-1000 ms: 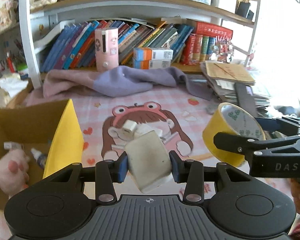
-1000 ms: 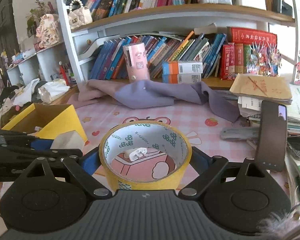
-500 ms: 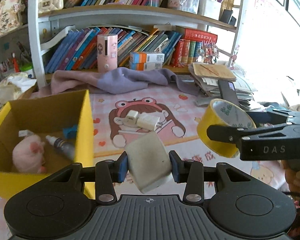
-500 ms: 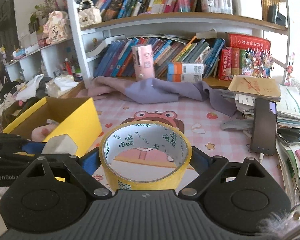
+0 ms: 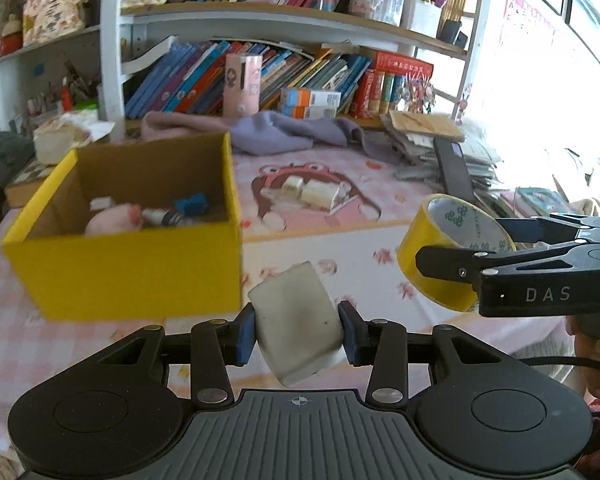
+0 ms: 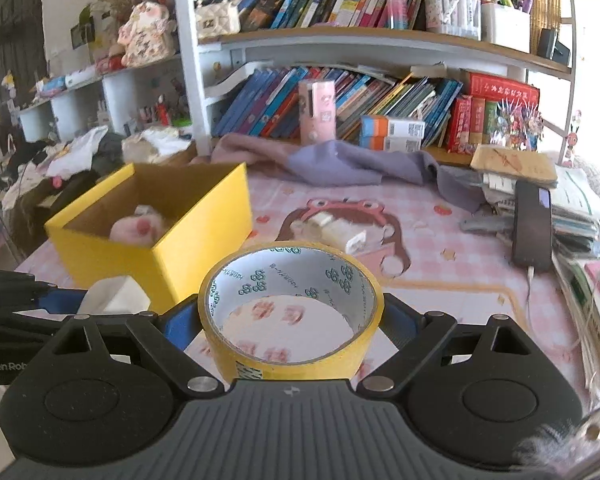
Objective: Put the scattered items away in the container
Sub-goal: 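Lift and carry the white block and tape roll with both tools toward the yellow box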
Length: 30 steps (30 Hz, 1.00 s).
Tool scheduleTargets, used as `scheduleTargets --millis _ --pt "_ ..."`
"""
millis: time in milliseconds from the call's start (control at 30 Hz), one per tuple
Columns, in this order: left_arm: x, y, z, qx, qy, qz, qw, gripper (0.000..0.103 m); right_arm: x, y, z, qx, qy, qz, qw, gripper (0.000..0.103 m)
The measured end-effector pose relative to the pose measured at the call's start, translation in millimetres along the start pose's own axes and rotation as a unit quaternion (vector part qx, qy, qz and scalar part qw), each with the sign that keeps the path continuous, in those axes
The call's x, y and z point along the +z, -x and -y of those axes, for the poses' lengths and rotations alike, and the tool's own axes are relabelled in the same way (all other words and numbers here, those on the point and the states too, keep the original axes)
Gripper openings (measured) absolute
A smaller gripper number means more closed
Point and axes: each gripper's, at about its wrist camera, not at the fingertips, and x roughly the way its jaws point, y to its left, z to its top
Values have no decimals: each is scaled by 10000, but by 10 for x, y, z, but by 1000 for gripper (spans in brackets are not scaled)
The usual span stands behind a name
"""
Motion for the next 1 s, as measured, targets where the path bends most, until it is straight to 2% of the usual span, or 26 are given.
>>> scheduleTargets --millis 233,567,767,1000 --pt "-341 394 -306 217 256 -23 9994 41 -262 138 -561 249 205 -254 9992 91" --pt "-599 757 -588 447 423 30 9981 41 -340 229 -1171 592 526 -351 9962 91" --pt "-682 882 -733 486 491 73 9976 41 -367 272 -1373 669 623 -361 9952 91" --pt "-701 908 -851 474 552 64 9973 41 -406 211 -1532 658 682 -595 9937 91"
